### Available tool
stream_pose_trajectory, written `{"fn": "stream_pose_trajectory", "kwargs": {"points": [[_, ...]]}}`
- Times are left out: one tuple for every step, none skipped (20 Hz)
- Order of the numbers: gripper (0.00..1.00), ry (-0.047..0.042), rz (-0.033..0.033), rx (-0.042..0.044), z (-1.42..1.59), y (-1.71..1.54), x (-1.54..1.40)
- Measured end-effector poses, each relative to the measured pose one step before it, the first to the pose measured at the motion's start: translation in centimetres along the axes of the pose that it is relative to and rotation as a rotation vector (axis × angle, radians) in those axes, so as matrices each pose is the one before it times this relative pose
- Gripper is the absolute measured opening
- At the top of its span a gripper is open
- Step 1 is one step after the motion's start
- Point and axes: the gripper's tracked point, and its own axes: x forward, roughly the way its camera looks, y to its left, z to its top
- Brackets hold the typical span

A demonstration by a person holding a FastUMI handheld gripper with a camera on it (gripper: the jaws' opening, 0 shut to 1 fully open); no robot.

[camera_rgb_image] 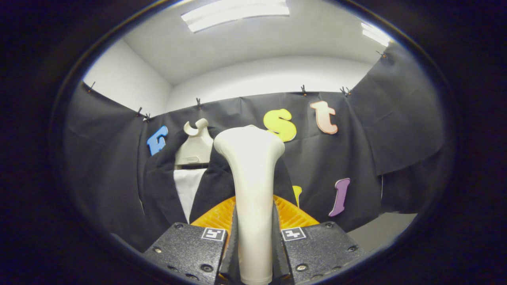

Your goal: Iron the clothes twice with a garment steamer, once on the left side and once on the right side.

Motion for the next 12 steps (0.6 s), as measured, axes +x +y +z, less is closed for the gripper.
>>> {"fn": "stream_pose_trajectory", "kwargs": {"points": [[0.38,-0.01269,-0.01079,-0.02422,0.117,0.183,0.537],[0.38,-0.00298,-0.00935,-0.02115,-0.121,0.299,0.303],[0.38,-0.00050,0.00156,-0.00609,-0.219,0.457,0.328],[0.38,0.00459,0.00306,0.00439,-0.383,0.443,0.347],[0.38,0.01235,0.00026,0.00489,-0.432,0.102,0.250],[0.38,0.01185,-0.00228,0.00798,-0.439,-0.003,0.178],[0.38,0.01670,0.00056,0.00576,-0.402,-0.143,0.119],[0.38,0.01490,-0.00262,0.00680,-0.416,-0.099,0.069],[0.38,0.01341,-0.00334,0.00288,-0.333,-0.091,0.107],[0.38,0.01260,-0.00365,0.00151,-0.487,-0.130,0.174],[0.38,0.01415,0.00049,0.00035,-0.371,-0.033,0.027],[0.38,0.01064,0.00127,0.00421,-0.416,-0.056,0.085]]}}
